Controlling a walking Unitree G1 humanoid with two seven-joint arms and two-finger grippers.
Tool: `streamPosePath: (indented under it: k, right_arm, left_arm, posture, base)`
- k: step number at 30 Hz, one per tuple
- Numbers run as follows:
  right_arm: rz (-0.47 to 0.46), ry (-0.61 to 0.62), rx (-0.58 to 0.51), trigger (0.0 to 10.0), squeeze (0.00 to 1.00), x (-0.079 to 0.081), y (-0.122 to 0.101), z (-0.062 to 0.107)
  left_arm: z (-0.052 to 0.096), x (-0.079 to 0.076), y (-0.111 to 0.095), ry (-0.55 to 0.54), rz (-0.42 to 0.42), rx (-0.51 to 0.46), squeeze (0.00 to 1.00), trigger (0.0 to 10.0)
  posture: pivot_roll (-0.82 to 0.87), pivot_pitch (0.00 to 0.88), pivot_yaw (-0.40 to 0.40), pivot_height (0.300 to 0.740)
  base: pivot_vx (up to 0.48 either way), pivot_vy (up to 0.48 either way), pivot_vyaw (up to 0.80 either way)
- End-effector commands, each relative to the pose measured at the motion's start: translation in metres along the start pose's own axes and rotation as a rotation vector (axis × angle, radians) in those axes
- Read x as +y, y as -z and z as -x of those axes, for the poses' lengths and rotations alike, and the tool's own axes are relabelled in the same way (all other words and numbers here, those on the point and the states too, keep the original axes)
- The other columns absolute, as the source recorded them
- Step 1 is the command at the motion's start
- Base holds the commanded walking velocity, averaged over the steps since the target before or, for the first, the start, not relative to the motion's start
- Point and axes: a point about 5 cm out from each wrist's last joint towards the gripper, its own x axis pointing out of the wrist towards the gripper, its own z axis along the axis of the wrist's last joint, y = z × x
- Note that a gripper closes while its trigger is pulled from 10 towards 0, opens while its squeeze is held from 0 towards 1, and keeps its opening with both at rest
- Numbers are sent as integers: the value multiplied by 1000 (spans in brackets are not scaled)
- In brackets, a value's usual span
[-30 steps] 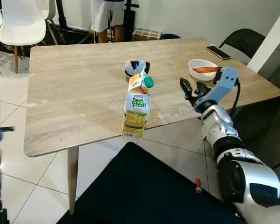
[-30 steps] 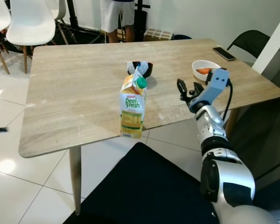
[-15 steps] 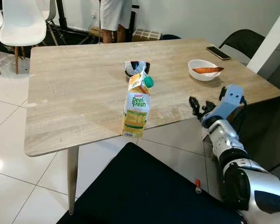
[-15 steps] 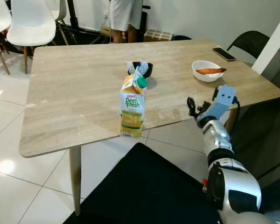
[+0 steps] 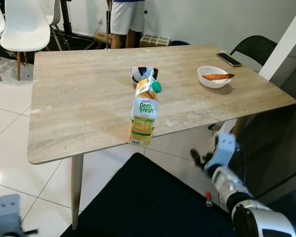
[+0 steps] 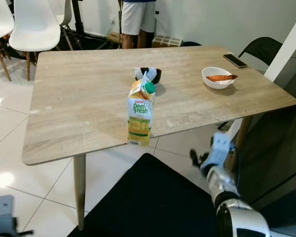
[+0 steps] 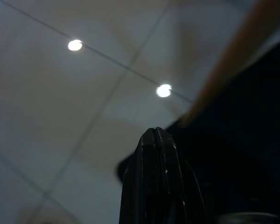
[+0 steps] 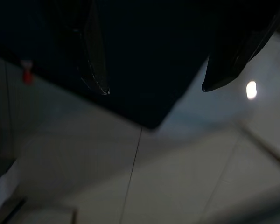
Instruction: Restocking fridge
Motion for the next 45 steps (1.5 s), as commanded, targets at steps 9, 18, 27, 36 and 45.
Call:
streamPosePath:
  k: [9,18,27,36,45]
  right_arm:
    - [152,-104,266,10000,0,19,76,18]
    - [139,-87,249,10000,0,26,84,20]
    - [123,-99,212,10000,0,27,82,20]
    - [141,-144,195,10000,0,37,82,19]
    - [153,-158,166,10000,0,36,77,18]
  left_arm:
    - [2,-75,26,198,-67,143,0,10000]
    - [5,-92,28,267,-69,111,0,10000]
    - [8,-91,33,259,-58,115,0,10000]
    - [12,-84,41,252,-69,136,0,10000]
    - [15,-80,44,265,-91,125,0,10000]
  posture:
    - [-27,44,-77,740]
    - [-29,53,-73,740]
    - [-20,62,-75,740]
    - [-16,71,-86,740]
    - [-9,129,-89,740]
  base:
    - [0,0,0]
    - [0,0,0]
    - [0,0,0]
    - [0,0,0]
    - [0,0,0]
